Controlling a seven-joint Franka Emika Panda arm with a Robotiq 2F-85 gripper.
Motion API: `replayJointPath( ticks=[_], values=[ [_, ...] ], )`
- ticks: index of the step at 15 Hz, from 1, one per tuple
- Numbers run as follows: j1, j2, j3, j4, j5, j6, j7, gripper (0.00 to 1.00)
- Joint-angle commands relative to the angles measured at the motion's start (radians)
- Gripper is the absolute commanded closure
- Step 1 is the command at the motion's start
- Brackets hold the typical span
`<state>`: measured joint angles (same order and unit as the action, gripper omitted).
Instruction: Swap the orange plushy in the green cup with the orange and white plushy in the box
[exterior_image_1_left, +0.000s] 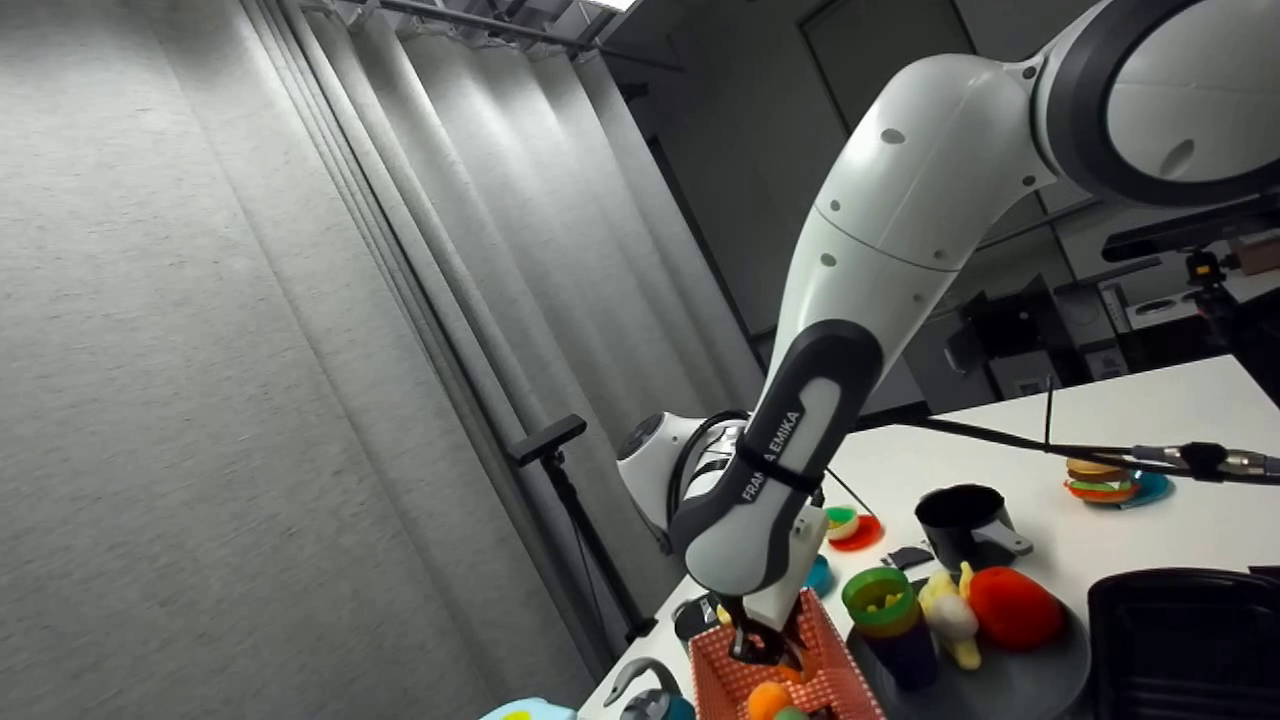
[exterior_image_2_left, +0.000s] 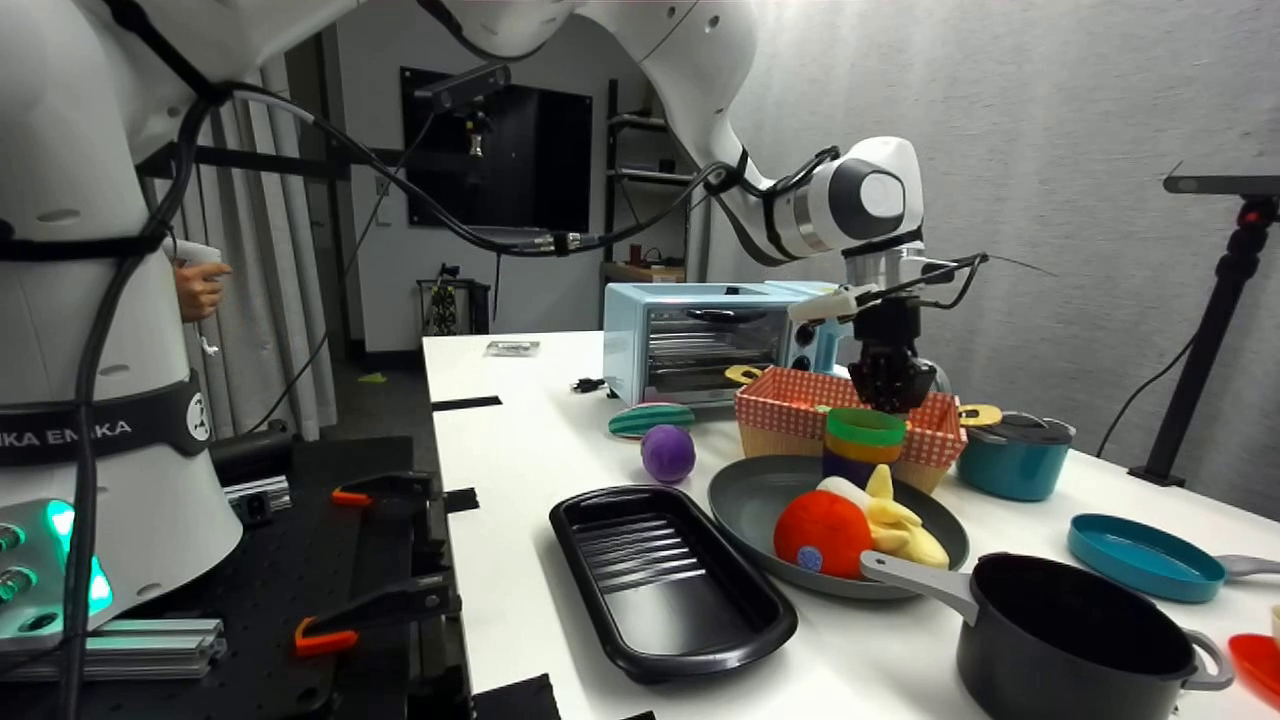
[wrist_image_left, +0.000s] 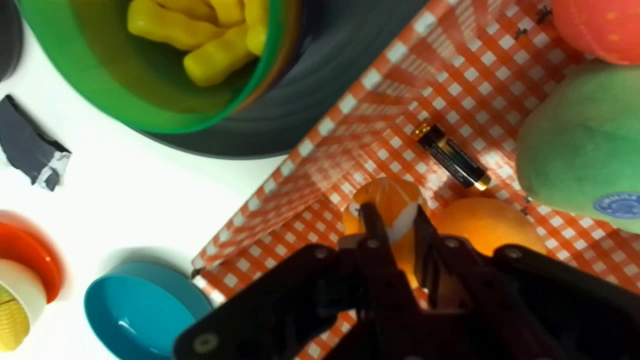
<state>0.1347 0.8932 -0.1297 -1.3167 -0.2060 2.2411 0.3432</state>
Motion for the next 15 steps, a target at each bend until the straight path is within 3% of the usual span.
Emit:
replayJointPath(
  ticks=[1, 15],
  values=[
    [0.027, -0.144, -0.016, -0.160, -0.025, 0.048, 0.002, 0.96],
    [0.010, -0.585, -0.066, -0.692, -0.090, 0.242, 0.051, 0.96]
  ],
)
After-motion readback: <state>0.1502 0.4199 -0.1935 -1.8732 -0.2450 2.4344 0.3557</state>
